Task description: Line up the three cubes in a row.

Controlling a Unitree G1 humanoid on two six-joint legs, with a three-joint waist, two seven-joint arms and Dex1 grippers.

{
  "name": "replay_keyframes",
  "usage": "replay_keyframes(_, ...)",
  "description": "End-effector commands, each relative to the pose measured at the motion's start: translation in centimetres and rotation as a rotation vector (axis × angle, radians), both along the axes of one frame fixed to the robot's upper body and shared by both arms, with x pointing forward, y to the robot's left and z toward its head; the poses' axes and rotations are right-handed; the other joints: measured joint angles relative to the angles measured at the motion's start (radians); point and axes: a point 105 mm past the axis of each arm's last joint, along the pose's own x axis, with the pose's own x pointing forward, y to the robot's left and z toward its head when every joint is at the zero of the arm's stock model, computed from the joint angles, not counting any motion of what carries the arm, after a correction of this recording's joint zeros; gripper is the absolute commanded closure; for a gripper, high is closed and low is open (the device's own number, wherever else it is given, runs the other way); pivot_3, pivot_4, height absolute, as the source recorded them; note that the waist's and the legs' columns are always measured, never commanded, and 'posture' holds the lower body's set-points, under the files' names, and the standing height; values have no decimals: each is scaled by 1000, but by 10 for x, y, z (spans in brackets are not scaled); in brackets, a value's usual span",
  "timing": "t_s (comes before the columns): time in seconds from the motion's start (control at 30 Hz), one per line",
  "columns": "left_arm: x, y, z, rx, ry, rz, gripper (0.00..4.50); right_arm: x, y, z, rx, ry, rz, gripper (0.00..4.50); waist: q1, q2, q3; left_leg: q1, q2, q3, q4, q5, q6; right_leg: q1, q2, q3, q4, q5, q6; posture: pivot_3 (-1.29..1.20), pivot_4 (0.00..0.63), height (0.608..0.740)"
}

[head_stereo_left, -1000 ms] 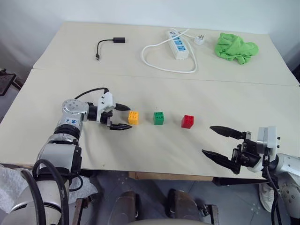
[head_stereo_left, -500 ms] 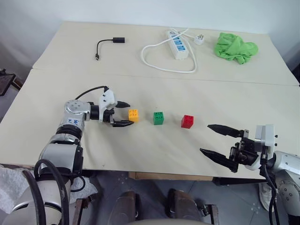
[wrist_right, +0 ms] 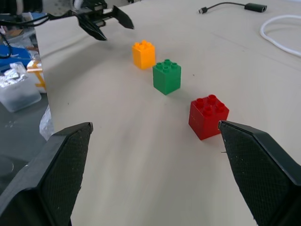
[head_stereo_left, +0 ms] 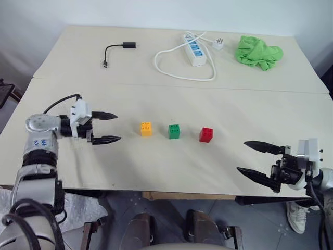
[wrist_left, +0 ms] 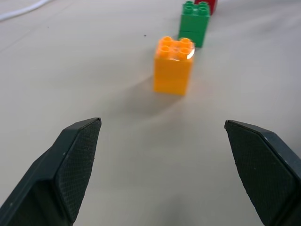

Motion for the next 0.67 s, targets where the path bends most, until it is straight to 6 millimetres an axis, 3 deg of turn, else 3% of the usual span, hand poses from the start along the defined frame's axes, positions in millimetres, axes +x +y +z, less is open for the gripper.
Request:
replay_keyframes(0.03,-20,17,23,-53,-48,-3,22,3,-17,6,-27,-40,-1,0,0,0,0,0,0,0,0,0,0,0,0,0,0,0,0,0,150,740)
replay_keyframes(0.17,-27,30,11,28,-89,94,22,11,-23,7,-3,-18,-1,0,5,1,0,1,1,0,0,0,0,0,0,0,0,0,0,0,150,740)
replay_keyframes(0.3,-28,30,16,-33,-142,159,22,17,-19,9,0,-58,7,0,7,1,0,1,3,-1,0,0,0,1,-1,0,0,0,0,0,150,740)
replay_keyframes(0.67,-23,26,6,-44,-105,186,22,26,-2,6,8,-91,56,0,5,2,0,1,0,0,0,0,0,0,-1,0,0,0,0,0,150,740)
